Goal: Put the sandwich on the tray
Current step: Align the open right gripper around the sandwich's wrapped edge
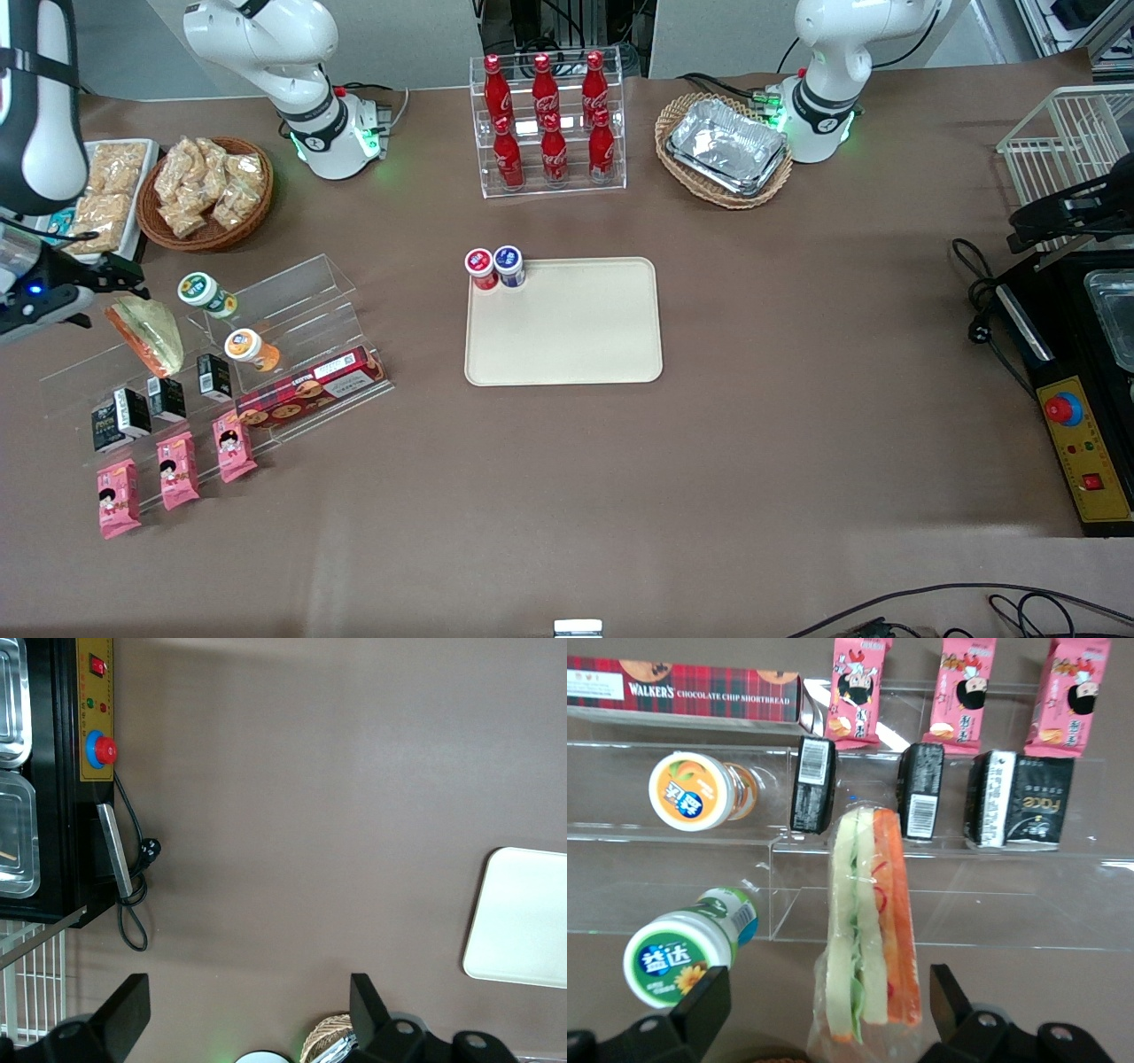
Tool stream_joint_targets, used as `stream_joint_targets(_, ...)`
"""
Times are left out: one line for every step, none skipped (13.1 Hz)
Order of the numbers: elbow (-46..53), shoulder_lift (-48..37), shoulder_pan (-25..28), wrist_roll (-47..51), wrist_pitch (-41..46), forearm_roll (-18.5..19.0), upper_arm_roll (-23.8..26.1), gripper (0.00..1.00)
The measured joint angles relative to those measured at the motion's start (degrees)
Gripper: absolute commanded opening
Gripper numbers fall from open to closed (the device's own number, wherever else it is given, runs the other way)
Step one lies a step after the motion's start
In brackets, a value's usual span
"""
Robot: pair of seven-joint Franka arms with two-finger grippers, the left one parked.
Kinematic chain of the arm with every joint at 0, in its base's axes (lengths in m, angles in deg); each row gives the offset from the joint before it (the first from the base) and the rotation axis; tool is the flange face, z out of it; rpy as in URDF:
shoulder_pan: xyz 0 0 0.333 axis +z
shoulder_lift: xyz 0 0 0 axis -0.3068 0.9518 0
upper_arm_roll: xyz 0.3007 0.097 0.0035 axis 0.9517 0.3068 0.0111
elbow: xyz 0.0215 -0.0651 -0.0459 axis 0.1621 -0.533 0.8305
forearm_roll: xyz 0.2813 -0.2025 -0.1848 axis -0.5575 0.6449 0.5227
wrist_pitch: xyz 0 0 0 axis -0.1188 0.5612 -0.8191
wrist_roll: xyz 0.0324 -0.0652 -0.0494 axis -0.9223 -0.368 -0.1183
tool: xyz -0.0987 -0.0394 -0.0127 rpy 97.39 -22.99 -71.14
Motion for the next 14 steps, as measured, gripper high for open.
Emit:
stream_joint_targets(-1.3, 0.0, 0.0, -0.5, -1.4, 0.0, 0.0, 1.0)
stream_joint_targets(-2.1, 0.0, 0.0, -1.0, -2.4, 0.0, -0.1, 1.0)
stream_joint_targets(-2.5, 0.0, 0.0, -1.4, -3.3, 0.0, -0.5, 1.0)
stream_joint_targets(-2.9, 0.0, 0.0, -2.7, -4.1, 0.0, -1.1, 1.0)
stream_joint_targets(-3.2, 0.1, 0.0, -3.9, -4.9, 0.0, -1.9, 1.0)
stream_joint_targets(-3.3, 0.4, 0.0, -5.1, -5.5, 0.0, -2.9, 1.0)
stream_joint_targets(-3.4, 0.8, -0.1, -6.0, -5.9, 0.0, -3.7, 1.0)
stream_joint_targets(-3.6, 1.0, -0.1, -6.6, -6.2, 0.0, -4.2, 1.0)
stream_joint_targets(-3.8, 1.1, -0.1, -6.6, -6.3, 0.0, -4.3, 1.0)
stream_joint_targets(-3.9, 1.3, -0.1, -6.6, -6.4, 0.0, -4.2, 1.0)
stream_joint_targets(-4.0, 1.3, -0.1, -6.6, -6.5, 0.0, -4.1, 1.0)
stream_joint_targets(-4.0, 1.3, 0.0, -6.6, -6.6, 0.0, -4.1, 1.0)
stream_joint_targets(-4.1, 1.4, 0.1, -6.6, -6.9, -0.1, -4.1, 1.0)
stream_joint_targets(-4.2, 1.4, 0.2, -6.6, -7.1, -0.1, -4.0, 0.99)
